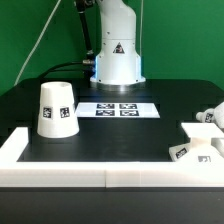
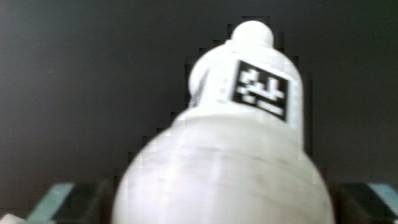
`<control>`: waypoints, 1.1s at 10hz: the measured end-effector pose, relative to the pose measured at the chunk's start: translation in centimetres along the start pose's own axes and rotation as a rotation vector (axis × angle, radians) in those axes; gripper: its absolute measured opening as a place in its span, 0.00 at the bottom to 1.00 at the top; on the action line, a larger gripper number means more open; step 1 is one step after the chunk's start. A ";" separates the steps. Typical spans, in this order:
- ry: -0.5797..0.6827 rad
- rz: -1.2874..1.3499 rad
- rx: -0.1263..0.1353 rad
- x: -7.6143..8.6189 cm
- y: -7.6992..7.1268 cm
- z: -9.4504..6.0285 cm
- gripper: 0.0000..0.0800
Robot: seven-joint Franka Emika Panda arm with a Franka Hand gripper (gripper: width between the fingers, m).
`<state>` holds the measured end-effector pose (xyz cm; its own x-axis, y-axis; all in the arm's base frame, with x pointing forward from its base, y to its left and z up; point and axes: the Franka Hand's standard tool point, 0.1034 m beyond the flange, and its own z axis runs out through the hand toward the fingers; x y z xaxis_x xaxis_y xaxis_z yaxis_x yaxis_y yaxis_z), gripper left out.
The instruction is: Assemble lamp
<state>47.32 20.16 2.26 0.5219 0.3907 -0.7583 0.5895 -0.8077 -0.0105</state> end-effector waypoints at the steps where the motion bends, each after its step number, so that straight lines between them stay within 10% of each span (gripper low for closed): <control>1: 0.000 0.000 0.000 0.0 0.0 0.0 0.72; 6: 0.009 0.001 0.002 -1.0 0.5 -0.8 0.72; 11: 0.039 -0.015 0.036 -7.4 4.6 -4.4 0.72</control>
Offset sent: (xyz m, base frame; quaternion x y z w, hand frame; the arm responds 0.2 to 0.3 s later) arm 0.0019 -0.0004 0.0041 0.0080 0.0011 -0.0045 1.0000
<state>48.91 15.49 10.65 0.5367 0.4195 -0.7321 0.5751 -0.8167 -0.0464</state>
